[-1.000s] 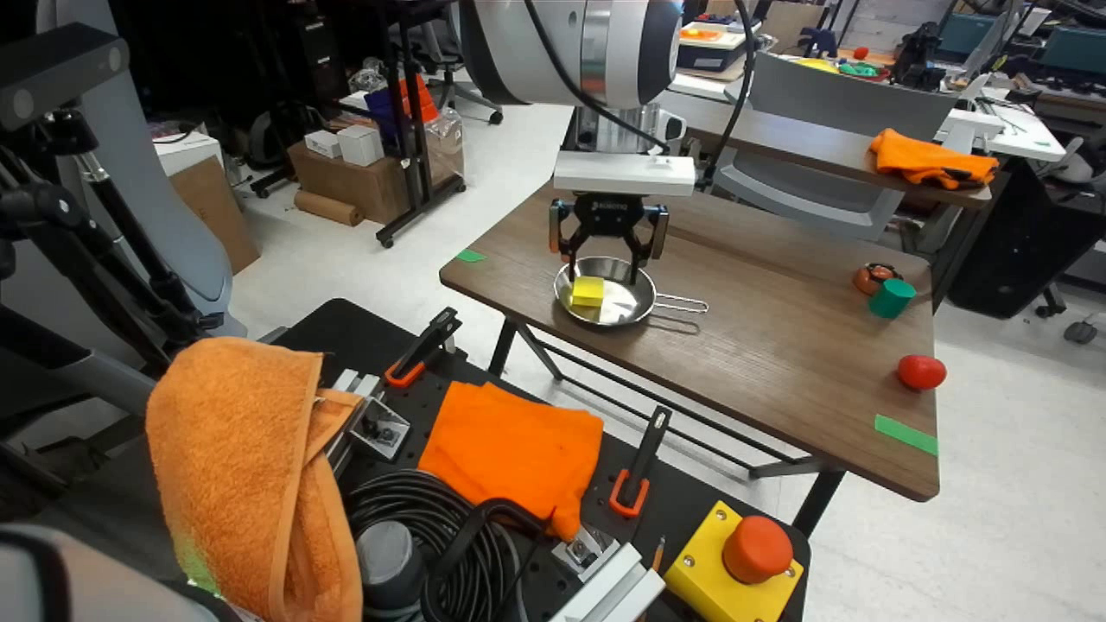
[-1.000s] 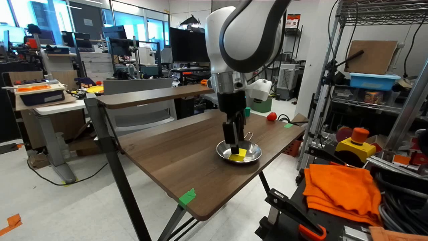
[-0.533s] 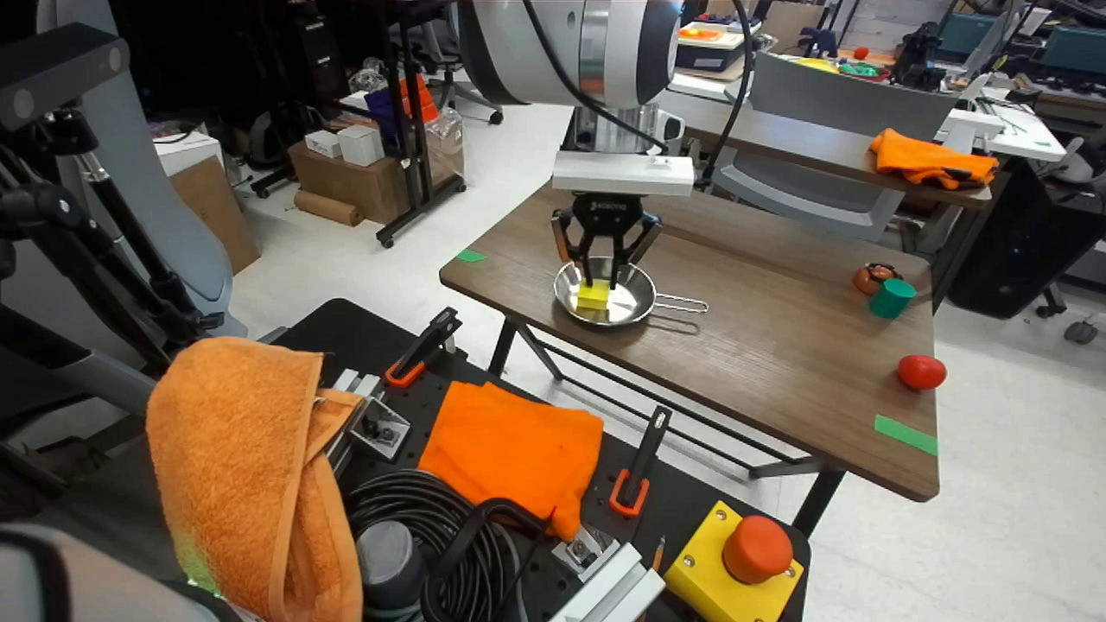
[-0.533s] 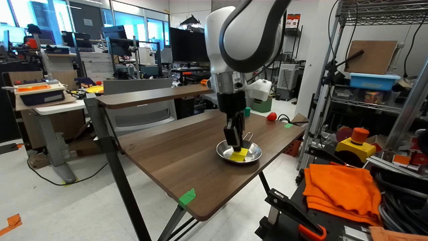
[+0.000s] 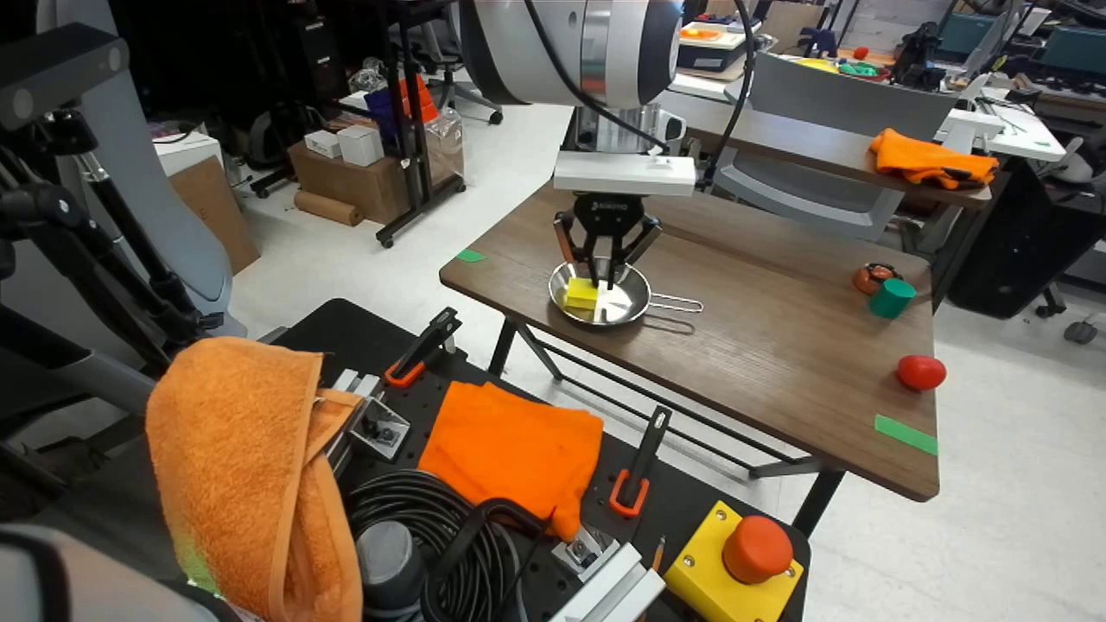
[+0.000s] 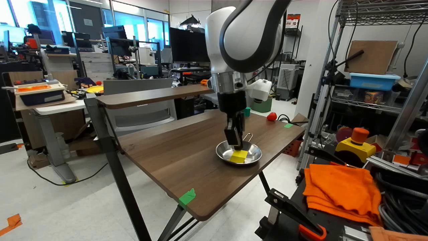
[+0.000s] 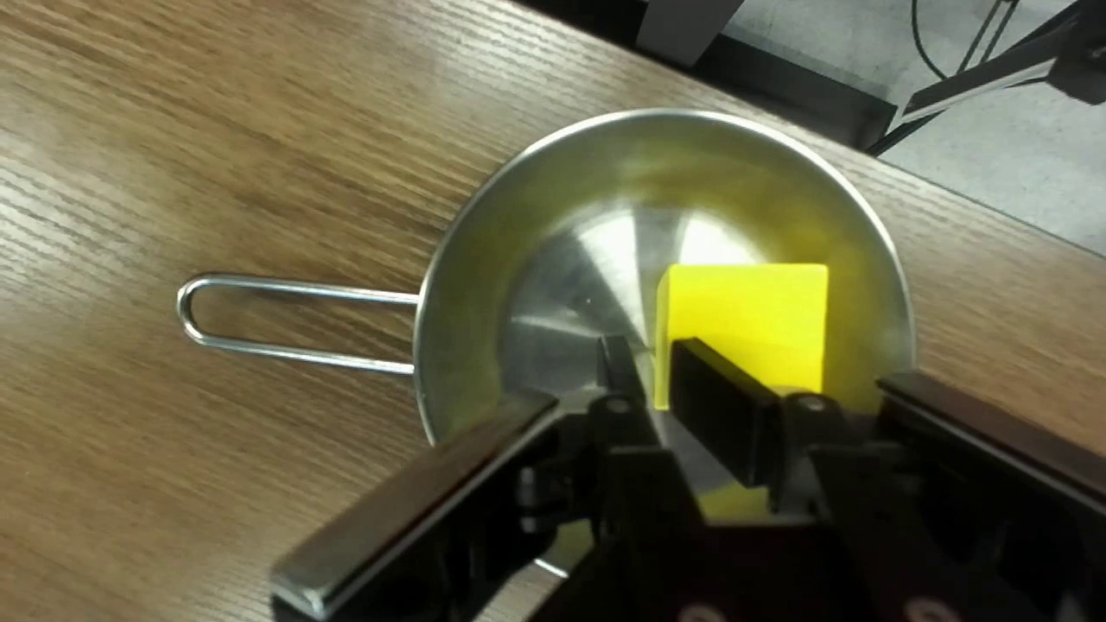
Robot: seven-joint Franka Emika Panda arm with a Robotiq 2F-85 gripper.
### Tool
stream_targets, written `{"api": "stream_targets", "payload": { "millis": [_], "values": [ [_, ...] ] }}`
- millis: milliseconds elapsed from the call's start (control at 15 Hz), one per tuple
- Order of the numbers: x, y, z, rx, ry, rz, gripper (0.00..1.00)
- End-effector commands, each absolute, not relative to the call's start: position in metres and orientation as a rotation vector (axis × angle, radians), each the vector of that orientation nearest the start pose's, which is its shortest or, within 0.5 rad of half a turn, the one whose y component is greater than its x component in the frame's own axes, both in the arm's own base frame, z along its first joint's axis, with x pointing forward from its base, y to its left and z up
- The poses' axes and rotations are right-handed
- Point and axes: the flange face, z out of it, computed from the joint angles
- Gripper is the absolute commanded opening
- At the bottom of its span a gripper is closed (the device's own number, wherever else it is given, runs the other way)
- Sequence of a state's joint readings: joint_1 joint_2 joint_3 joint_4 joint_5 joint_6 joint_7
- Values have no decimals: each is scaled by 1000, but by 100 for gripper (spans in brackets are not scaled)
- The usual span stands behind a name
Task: Put the yellow block on the silver pan then remove it from the pan
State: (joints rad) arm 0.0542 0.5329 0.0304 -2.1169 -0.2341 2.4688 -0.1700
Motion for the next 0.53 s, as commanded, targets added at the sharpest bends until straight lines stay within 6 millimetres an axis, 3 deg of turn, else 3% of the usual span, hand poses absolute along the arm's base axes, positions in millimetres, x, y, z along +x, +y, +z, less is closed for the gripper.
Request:
{"api": "stream_targets", "payload": {
  "millis": [0, 400, 467],
  "values": [
    [550, 47, 141, -3146, -743, 300, 53],
    [545, 59, 157, -3132, -771, 260, 97],
    [543, 63, 159, -3126, -783, 256, 100]
  ]
}}
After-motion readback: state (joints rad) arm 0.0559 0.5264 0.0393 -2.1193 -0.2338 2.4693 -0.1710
